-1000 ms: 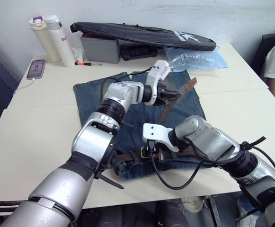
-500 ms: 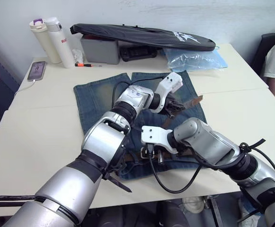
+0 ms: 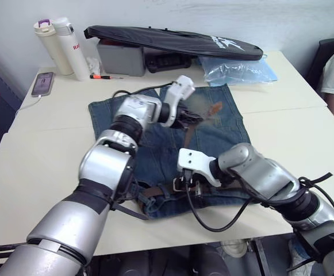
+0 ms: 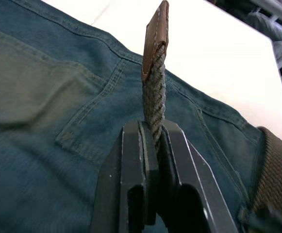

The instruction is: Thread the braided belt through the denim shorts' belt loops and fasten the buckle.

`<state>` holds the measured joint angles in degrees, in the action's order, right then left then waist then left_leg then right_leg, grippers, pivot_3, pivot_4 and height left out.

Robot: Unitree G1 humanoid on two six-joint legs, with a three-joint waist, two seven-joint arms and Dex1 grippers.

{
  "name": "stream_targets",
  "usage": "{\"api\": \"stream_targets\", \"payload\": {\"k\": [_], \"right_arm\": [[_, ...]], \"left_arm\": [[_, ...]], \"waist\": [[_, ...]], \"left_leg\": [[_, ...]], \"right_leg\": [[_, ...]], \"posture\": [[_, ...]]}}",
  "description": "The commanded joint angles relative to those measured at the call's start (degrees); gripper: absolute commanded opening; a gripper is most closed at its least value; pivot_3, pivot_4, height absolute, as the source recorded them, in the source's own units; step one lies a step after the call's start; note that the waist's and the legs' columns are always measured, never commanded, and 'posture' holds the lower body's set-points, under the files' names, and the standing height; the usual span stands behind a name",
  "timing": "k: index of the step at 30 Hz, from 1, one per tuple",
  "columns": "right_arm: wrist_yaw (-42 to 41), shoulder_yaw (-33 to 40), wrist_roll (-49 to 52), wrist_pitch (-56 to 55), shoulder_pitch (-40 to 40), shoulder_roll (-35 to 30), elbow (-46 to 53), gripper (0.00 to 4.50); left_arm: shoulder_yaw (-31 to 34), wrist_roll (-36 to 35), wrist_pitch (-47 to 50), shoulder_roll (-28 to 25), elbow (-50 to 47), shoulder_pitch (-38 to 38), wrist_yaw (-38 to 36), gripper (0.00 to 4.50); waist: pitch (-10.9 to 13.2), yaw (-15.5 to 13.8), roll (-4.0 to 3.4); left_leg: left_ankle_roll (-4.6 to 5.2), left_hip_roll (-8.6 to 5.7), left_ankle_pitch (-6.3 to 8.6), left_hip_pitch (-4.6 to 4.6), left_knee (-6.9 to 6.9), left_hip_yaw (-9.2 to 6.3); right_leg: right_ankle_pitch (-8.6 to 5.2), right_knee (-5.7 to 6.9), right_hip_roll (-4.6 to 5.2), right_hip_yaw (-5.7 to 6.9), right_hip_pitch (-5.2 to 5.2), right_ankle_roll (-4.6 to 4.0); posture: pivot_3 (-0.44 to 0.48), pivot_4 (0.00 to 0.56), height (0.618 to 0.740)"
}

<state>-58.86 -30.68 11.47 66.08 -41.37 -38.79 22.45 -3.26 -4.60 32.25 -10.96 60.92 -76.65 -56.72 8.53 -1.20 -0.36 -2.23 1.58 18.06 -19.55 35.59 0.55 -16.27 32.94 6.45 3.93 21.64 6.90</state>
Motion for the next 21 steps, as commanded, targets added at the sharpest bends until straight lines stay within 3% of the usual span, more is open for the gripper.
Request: {"api": "stream_targets", "payload": {"k": [1, 5, 8, 12, 18, 21], "right_arm": [[0.02, 4.01, 3.43, 2.87, 1.73, -2.46, 2.67, 0.05], [1.26, 9.06, 6.70, 4.08, 2.42, -1.97, 2.98, 0.05], [2.23, 11.26, 8.45, 4.65, 2.34, -1.54, 2.63, 0.05], [3.20, 14.83, 11.10, 5.59, 2.08, -2.18, 2.94, 0.05], [2.48, 20.61, 16.44, 7.33, 3.54, -6.42, 8.44, 0.05], [0.76, 20.88, 16.39, 0.75, 6.56, -10.39, 11.84, 0.05]], "left_arm": [[-1.08, -2.17, 10.20, -5.15, -17.60, 6.66, -3.53, 0.00], [-2.21, -4.24, 19.79, -8.50, -35.47, 15.12, -2.79, 0.00], [-2.08, -5.72, 23.93, -8.95, -42.17, 18.03, -1.14, 0.00], [-1.80, -7.87, 27.73, -8.41, -48.40, 20.24, 1.57, 0.00], [-3.75, -10.57, 27.01, -10.69, -54.12, 21.50, 0.53, 0.00], [-7.03, -10.05, 21.23, -14.12, -56.88, 23.12, -2.59, 0.00]], "waist": [[0.03, 0.00, -0.04], [0.08, -0.26, 0.00], [0.08, -0.32, 0.00], [0.07, -0.10, -0.02], [0.08, -0.14, -0.03], [0.07, -0.13, -0.04]], "left_leg": [[0.01, 0.01, 0.00, -0.01, -0.06, 0.01], [0.02, 0.02, 0.02, -0.25, -0.09, 0.06], [0.04, 0.02, 0.03, -0.76, 0.30, 0.01], [0.14, 0.02, 0.00, -0.74, 0.39, 0.03], [0.18, 0.04, -0.05, -0.75, 0.36, 0.04], [0.18, 0.04, -0.05, -0.73, 0.28, 0.08]], "right_leg": [[-0.01, -0.01, 0.00, 0.01, 0.03, -0.01], [-0.02, -0.03, 0.02, 0.17, 0.29, -0.03], [0.03, 0.08, 0.06, 0.22, 0.64, -0.03], [0.14, 0.15, 0.05, 0.18, 0.63, -0.08], [0.14, 0.29, 0.02, 0.12, 0.75, -0.10], [0.14, 0.19, 0.02, 0.11, 0.74, -0.10]], "posture": [[0.000, 0.150, 0.740], [0.000, 0.150, 0.740], [0.000, 0.150, 0.740], [0.000, 0.150, 0.740], [0.000, 0.150, 0.740], [0.000, 0.150, 0.740]]}}
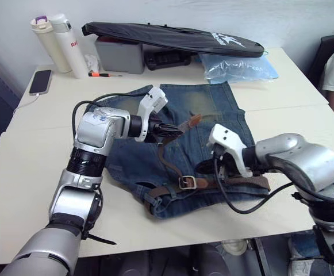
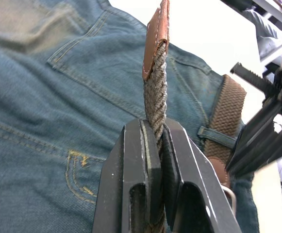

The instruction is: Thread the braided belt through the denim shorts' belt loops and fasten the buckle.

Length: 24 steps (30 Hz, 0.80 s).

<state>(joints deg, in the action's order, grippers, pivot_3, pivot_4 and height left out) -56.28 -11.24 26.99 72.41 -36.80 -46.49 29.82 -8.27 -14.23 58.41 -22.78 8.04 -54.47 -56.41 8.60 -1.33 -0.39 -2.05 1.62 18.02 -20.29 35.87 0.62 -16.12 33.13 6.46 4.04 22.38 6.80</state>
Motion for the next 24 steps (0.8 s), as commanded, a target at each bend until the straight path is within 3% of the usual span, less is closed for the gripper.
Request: {"api": "stream_targets", "payload": {"k": [1, 4, 5, 9, 13, 19, 24], "right_arm": [[-1.91, 1.87, 1.02, -6.97, 3.30, -3.61, 5.61, 0.05], [0.15, 1.90, -1.65, -12.05, 6.03, -6.16, 7.74, 0.05], [0.76, 2.00, -2.13, -13.27, 7.26, -6.69, 8.56, 0.32], [2.33, 1.67, -3.95, -16.91, 11.29, -8.87, 10.85, 1.60], [4.59, -0.38, -9.90, -24.03, 15.55, -11.62, 12.51, 3.45], [6.84, 0.19, -13.43, -28.31, 20.34, -12.33, 13.70, 3.45], [8.43, 1.01, -14.02, -27.83, 22.52, -11.60, 15.02, 3.45]], "left_arm": [[-2.91, -0.33, -7.05, -3.34, -4.96, 1.49, -3.97, 0.00], [-5.26, -0.01, -12.59, -6.18, -7.37, 2.82, -6.90, 0.00], [-6.52, 0.83, -15.49, -7.78, -8.40, 3.60, -8.37, 0.00], [-9.93, 3.09, -23.97, -11.87, -10.01, 5.28, -12.67, 0.00], [-12.12, 5.34, -32.14, -14.92, -11.58, 7.31, -15.51, 0.00], [-12.45, 9.69, -39.96, -15.82, -13.89, 10.59, -12.68, 0.00], [-11.59, 15.46, -46.58, -14.30, -14.10, 11.93, -4.91, 0.00]], "waist": [[-0.01, 0.00, -0.02], [0.00, 0.00, 0.00], [0.00, -0.01, 0.00], [0.00, -0.02, -0.01], [-0.01, -0.13, -0.01], [-0.03, -0.13, -0.05], [-0.03, -0.23, -0.05]], "left_leg": [[0.00, 0.00, 0.00, 0.00, -0.02, 0.03], [0.00, 0.00, 0.00, 0.00, -0.02, 0.06], [-0.01, 0.00, 0.00, 0.01, 0.01, 0.09], [0.00, 0.00, 0.01, 0.04, 0.06, 0.11], [0.03, 0.00, 0.02, 0.01, 0.10, 0.14], [0.20, 0.00, 0.11, 0.01, 0.15, 0.15], [0.42, 0.00, 0.18, 0.01, 0.20, 0.16]], "right_leg": [[0.00, -0.04, 0.00, -0.01, 0.01, 0.00], [0.00, -0.09, 0.00, -0.03, 0.00, 0.00], [0.00, -0.11, 0.00, -0.06, 0.00, 0.00], [0.01, -0.21, 0.00, -0.12, -0.01, -0.02], [0.00, -0.20, 0.00, -0.13, 0.01, -0.04], [-0.01, -0.20, -0.01, -0.18, 0.00, -0.06], [-0.01, -0.14, -0.02, -0.19, -0.01, -0.06]], "posture": [[0.000, 0.150, 0.740], [0.000, 0.150, 0.740], [0.000, 0.150, 0.740], [0.000, 0.150, 0.740], [0.000, 0.150, 0.740], [0.000, 0.150, 0.740], [0.000, 0.150, 0.740]]}}
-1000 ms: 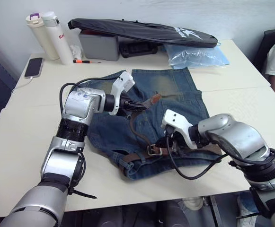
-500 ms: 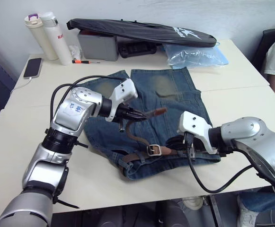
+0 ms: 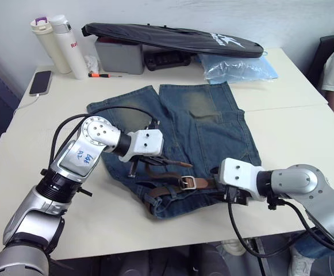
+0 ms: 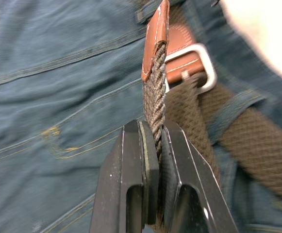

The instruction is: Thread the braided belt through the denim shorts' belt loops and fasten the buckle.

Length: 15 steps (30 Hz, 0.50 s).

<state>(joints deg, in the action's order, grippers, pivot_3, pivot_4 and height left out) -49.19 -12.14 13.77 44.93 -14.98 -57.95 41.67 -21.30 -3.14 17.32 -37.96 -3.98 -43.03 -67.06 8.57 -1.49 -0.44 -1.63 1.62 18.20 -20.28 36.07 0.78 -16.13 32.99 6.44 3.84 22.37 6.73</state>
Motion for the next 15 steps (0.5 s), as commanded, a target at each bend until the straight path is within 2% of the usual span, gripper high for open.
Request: {"api": "stream_targets", "payload": {"k": [1, 9, 15], "right_arm": [[1.48, 1.79, -0.80, -0.14, 0.77, 0.10, 3.39, 3.45], [2.06, 6.39, 5.00, 4.75, -5.70, 4.65, 1.95, 3.45], [2.74, 3.57, 3.54, 3.73, -13.65, 6.77, -2.10, 3.45]], "left_arm": [[1.30, 5.06, -6.42, 1.14, -1.99, 0.67, 6.58, 0.00], [1.95, 4.99, -4.82, 3.34, -3.05, 2.75, 9.06, 0.00], [1.29, 5.83, -4.12, 4.86, -3.98, 3.26, 10.13, 0.00]], "waist": [[0.00, -0.09, 0.00], [-0.04, -0.02, -0.07], [-0.06, -0.11, -0.09]], "left_leg": [[0.04, 0.00, 0.01, 0.00, 0.01, 0.00], [0.14, 0.00, 0.03, 0.01, 0.04, 0.00], [0.22, 0.01, 0.06, 0.04, 0.08, 0.02]], "right_leg": [[0.00, 0.00, 0.01, 0.00, -0.01, 0.00], [0.01, 0.25, -0.02, -0.01, -0.01, 0.00], [0.00, 0.34, -0.02, -0.05, -0.01, -0.01]], "posture": [[0.000, 0.150, 0.740], [0.000, 0.150, 0.740], [0.000, 0.150, 0.740]]}}
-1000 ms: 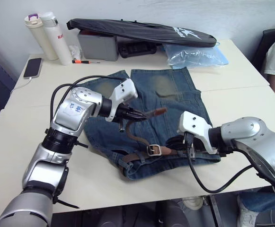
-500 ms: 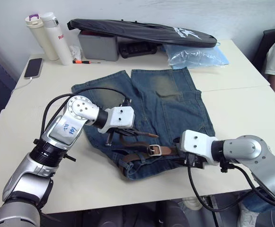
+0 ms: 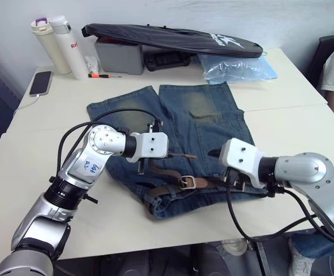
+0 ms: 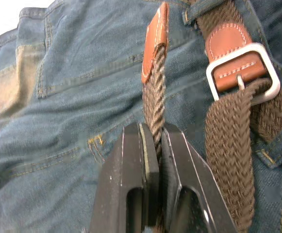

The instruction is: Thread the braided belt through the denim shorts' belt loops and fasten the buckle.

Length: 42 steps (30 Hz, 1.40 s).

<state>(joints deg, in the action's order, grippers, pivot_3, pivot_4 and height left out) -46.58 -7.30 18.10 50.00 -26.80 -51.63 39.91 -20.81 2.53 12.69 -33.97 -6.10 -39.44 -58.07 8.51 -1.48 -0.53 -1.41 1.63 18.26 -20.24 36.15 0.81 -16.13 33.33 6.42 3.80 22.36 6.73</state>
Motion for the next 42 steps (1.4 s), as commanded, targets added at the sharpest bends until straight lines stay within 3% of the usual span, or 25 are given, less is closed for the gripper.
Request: {"api": "stream_targets", "payload": {"k": [1, 7, 10, 16, 17, 20, 21, 22, 23, 33, 36, 39, 40, 42], "right_arm": [[0.26, -2.33, -1.30, -1.71, -2.53, 0.87, -0.90, 3.45], [0.64, -8.86, -5.79, -5.06, -5.36, 2.80, -4.68, 3.45], [0.83, -9.79, -6.17, -5.44, -6.09, 4.62, -5.79, 2.71], [0.62, -10.18, -7.65, -6.99, -6.16, 5.68, -6.80, 0.26], [0.51, -10.26, -7.91, -7.25, -6.18, 5.69, -7.01, 0.01], [0.09, -10.12, -8.14, -7.52, -6.18, 5.62, -7.50, 0.00], [-0.09, -9.94, -8.12, -7.50, -6.16, 5.46, -7.64, 0.00], [-0.40, -9.73, -8.05, -7.46, -6.16, 5.22, -7.74, 0.00], [-0.72, -9.55, -8.04, -7.39, -6.19, 5.03, -7.80, 0.00], [-1.93, -8.44, -7.39, -5.97, -6.79, 5.49, -7.14, 0.00], [-1.81, -8.13, -7.16, -5.36, -6.65, 5.50, -6.67, 0.00], [-1.60, -8.17, -6.96, -4.70, -6.48, 5.73, -6.13, 0.00], [-1.50, -8.29, -6.96, -4.55, -6.42, 5.81, -5.99, 0.00], [-1.35, -8.52, -7.14, -4.42, -6.31, 5.90, -5.87, 0.00]], "left_arm": [[0.74, 0.24, 0.68, 1.17, -1.75, -0.56, 1.18, 0.00], [0.65, 0.53, 0.70, 2.01, -1.07, -1.49, 0.92, 0.00], [0.74, 0.44, 0.79, 2.00, -0.95, -1.62, 0.73, 0.00], [1.99, -1.43, 3.84, 2.07, -1.79, -1.22, 0.44, 0.00], [2.94, -2.87, 5.92, 2.49, -2.03, -1.33, 0.43, 0.43], [3.72, -2.72, 6.42, 1.88, -1.45, -1.89, 0.65, 1.51], [3.51, -1.86, 5.54, 1.32, -0.85, -2.02, 0.75, 1.65], [3.31, -1.46, 5.17, 0.72, -0.42, -2.05, 0.40, 2.26], [3.21, -1.31, 5.07, 0.31, -0.15, -2.00, 0.10, 2.45], [2.25, -1.38, 5.02, 0.73, 1.82, -2.12, -0.20, 2.45], [2.13, -1.69, 5.04, 1.60, 2.81, -2.62, -0.39, 1.62], [2.25, -2.13, 5.42, 2.87, 3.20, -2.99, -0.37, 0.34], [2.41, -2.46, 5.74, 3.28, 3.28, -3.08, -0.39, 0.10], [2.62, -2.72, 6.05, 3.61, 3.52, -3.25, -0.52, 0.10]], "waist": [[0.00, -0.13, 0.00], [-0.01, 0.09, -0.01], [-0.01, 0.08, -0.01], [-0.01, 0.02, -0.01], [-0.01, 0.04, -0.01], [-0.02, 0.05, -0.01], [-0.01, 0.07, -0.01], [-0.02, 0.08, -0.01], [-0.02, 0.09, -0.01], [-0.02, 0.04, -0.01], [-0.02, -0.01, -0.02], [-0.02, 0.02, -0.02], [-0.02, 0.03, -0.02], [-0.02, 0.07, -0.02]], "left_leg": [[0.01, 0.00, 0.00, 0.00, 0.00, -0.03], [0.05, -0.01, -0.04, 0.01, 0.01, 0.02], [0.07, 0.00, -0.06, 0.01, 0.03, 0.02], [0.08, -0.01, -0.06, 0.01, 0.05, 0.03], [0.08, -0.01, -0.06, 0.01, 0.05, 0.03], [0.09, -0.01, -0.06, 0.02, 0.05, 0.03], [0.09, -0.01, -0.06, 0.02, 0.05, 0.03], [0.09, -0.01, -0.06, 0.02, 0.05, 0.02], [0.09, -0.01, -0.06, 0.02, 0.04, 0.03], [0.09, -0.01, -0.07, 0.02, 0.06, 0.03], [0.07, -0.01, -0.07, 0.02, 0.06, 0.04], [0.07, -0.01, -0.07, 0.02, 0.09, 0.04], [0.07, -0.01, -0.08, 0.02, 0.09, 0.04], [0.07, -0.01, -0.08, 0.03, 0.09, 0.04]], "right_leg": [[-0.01, 0.00, 0.00, 0.02, -0.02, -0.01], [-0.01, 0.07, 0.00, -0.03, 0.02, -0.01], [-0.01, 0.09, -0.01, -0.02, 0.01, -0.01], [-0.01, 0.12, 0.00, -0.03, 0.01, -0.01], [-0.01, 0.12, 0.00, -0.03, 0.01, -0.01], [-0.01, 0.14, 0.00, -0.03, 0.02, -0.01], [-0.01, 0.14, -0.01, -0.03, 0.02, -0.01], [-0.01, 0.14, -0.01, -0.03, 0.02, -0.01], [-0.01, 0.14, -0.01, -0.03, 0.02, -0.01], [-0.01, 0.16, -0.01, -0.03, 0.02, -0.01], [-0.01, 0.16, 0.00, -0.03, 0.01, -0.01], [-0.01, 0.18, 0.00, -0.03, 0.01, -0.01], [-0.01, 0.19, 0.00, -0.03, 0.01, -0.01], [-0.01, 0.19, -0.01, -0.03, 0.01, -0.01]], "posture": [[0.000, 0.150, 0.740], [0.000, 0.150, 0.740], [0.000, 0.150, 0.740], [0.000, 0.150, 0.740], [0.000, 0.150, 0.740], [0.000, 0.150, 0.740], [0.000, 0.150, 0.740], [0.000, 0.150, 0.740], [0.000, 0.150, 0.740], [0.000, 0.150, 0.740], [0.000, 0.150, 0.740], [0.000, 0.150, 0.740], [0.000, 0.150, 0.740], [0.000, 0.150, 0.740]]}}
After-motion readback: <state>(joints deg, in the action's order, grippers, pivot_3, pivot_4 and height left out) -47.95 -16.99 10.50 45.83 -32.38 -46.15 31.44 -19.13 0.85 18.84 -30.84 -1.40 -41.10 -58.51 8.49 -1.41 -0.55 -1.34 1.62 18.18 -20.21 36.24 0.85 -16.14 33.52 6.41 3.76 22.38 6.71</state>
